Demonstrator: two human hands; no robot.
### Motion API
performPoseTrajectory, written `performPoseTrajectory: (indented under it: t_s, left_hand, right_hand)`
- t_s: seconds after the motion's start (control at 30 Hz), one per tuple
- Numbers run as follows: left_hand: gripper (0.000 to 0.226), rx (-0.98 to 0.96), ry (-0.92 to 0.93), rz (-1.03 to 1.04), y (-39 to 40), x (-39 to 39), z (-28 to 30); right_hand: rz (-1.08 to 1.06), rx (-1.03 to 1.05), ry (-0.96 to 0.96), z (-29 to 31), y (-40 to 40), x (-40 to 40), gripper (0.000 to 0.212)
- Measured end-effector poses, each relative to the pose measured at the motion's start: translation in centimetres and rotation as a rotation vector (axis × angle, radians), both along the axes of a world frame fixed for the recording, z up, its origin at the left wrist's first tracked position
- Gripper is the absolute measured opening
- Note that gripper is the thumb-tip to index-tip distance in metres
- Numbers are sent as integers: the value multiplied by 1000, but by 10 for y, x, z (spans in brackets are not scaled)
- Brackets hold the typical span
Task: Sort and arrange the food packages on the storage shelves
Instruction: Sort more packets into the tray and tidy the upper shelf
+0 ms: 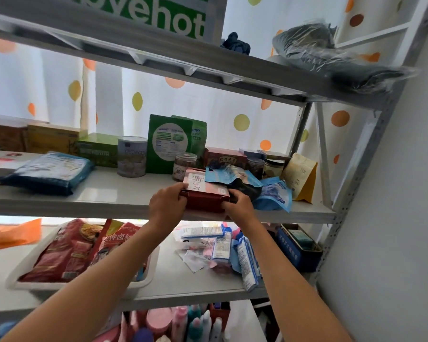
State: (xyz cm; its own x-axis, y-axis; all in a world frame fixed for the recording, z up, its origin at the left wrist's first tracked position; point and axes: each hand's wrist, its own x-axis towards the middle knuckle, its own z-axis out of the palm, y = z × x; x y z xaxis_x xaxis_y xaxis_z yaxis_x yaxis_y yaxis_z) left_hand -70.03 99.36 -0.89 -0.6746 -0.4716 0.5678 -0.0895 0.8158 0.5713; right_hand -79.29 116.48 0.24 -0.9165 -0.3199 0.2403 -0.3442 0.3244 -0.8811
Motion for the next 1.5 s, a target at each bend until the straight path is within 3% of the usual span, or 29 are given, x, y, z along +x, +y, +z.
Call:
performPoseTrajectory:
  t_s: [0.23, 0.4, 0.53, 0.67, 0.87, 1.0, 1.17, 1.33, 1.43, 1.5]
  left_hand:
    - [43, 65, 78, 65, -13, 49, -5]
    - [46, 137, 98, 161, -21, 81, -9]
    - [41, 255, 110, 172, -24, 103, -15]
    - [33, 354, 150, 172, -27, 126, -23]
    - [17, 668, 225, 56, -29, 179, -33]
    - [16, 838, 207, -64, -41, 227, -54]
    - [22, 1193, 151, -119, -50, 290, -85]
    - [27, 1408, 184, -189, -47, 358, -128]
    - [38, 1432, 207, -201, -45, 379, -149]
    - [33, 1431, 194, -207, -43, 389, -156]
  right_hand:
    - [107, -243, -230, -1, -33, 35, 10]
    - [194, -361, -333, -12, -57, 59, 11]
    - [257, -456, -449, -24, -68, 75, 35]
    - [204, -459, -542, -32, -75, 95, 45]
    - [240, -553, -613, -48, -70, 147, 34]
    - [226, -627, -650, -62, -73, 191, 36]
    - [282, -806, -785, -98, -87, 259, 20]
    - [246, -698, -689, -141, -88, 327, 63]
    - [220, -613, -654, -155, -78, 358, 70]
    - [233, -581, -631, -163, -73, 373, 70]
